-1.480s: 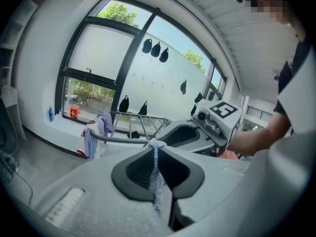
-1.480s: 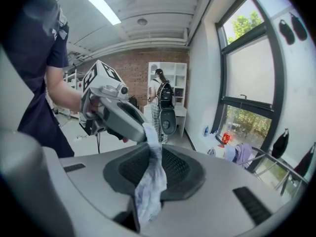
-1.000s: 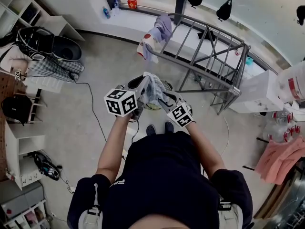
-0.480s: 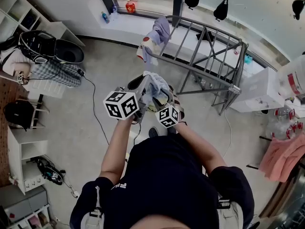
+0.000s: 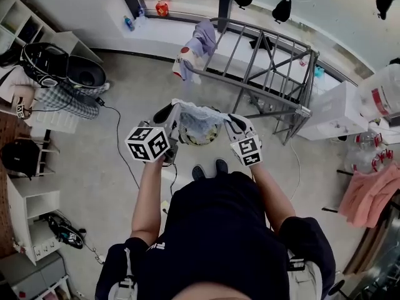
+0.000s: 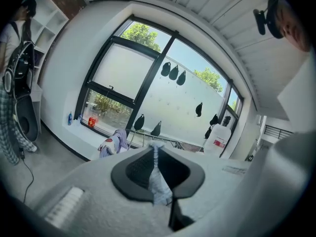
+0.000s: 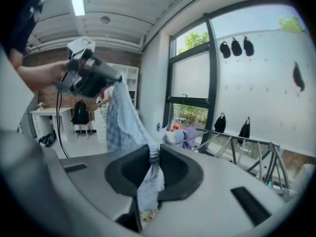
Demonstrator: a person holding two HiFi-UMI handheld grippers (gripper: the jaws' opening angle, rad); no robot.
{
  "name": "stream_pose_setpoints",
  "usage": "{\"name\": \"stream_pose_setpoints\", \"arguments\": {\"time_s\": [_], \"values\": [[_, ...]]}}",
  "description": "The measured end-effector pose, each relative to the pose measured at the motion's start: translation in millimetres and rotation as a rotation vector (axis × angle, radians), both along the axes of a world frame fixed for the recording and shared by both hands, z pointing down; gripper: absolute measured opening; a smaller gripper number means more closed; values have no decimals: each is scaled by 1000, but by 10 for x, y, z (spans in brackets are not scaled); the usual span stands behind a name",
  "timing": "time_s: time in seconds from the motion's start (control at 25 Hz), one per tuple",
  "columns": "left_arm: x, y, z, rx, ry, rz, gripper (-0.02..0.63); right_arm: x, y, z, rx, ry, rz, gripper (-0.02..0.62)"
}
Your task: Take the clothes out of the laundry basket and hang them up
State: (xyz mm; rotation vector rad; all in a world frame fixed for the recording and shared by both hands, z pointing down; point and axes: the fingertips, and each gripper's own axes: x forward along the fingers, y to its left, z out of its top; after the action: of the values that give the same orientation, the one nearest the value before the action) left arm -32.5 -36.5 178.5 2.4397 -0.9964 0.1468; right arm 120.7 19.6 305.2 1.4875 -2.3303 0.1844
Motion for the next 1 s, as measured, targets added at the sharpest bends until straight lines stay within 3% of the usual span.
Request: {"name": "stream_pose_setpoints", "arguments": {"time_s": [0.12, 0.4, 0.56, 0.68, 1.0], "values": [[96, 58, 71, 18, -17, 58, 35, 375, 140, -376, 6, -48, 80, 39], [707, 303, -2, 146, -76, 282, 35, 1030, 697, -871, -80, -19, 319, 34], [1087, 404, -110, 179, -45, 392, 35, 1318, 1017, -1073, -79, 72, 508, 34], [1398, 568, -170, 205, -20, 473, 35, 1521, 1317, -1194, -80, 86, 624, 34], [2153, 1118, -424, 245, 27, 623, 35, 2194, 2027, -1731, -7, 101, 798, 34]]}}
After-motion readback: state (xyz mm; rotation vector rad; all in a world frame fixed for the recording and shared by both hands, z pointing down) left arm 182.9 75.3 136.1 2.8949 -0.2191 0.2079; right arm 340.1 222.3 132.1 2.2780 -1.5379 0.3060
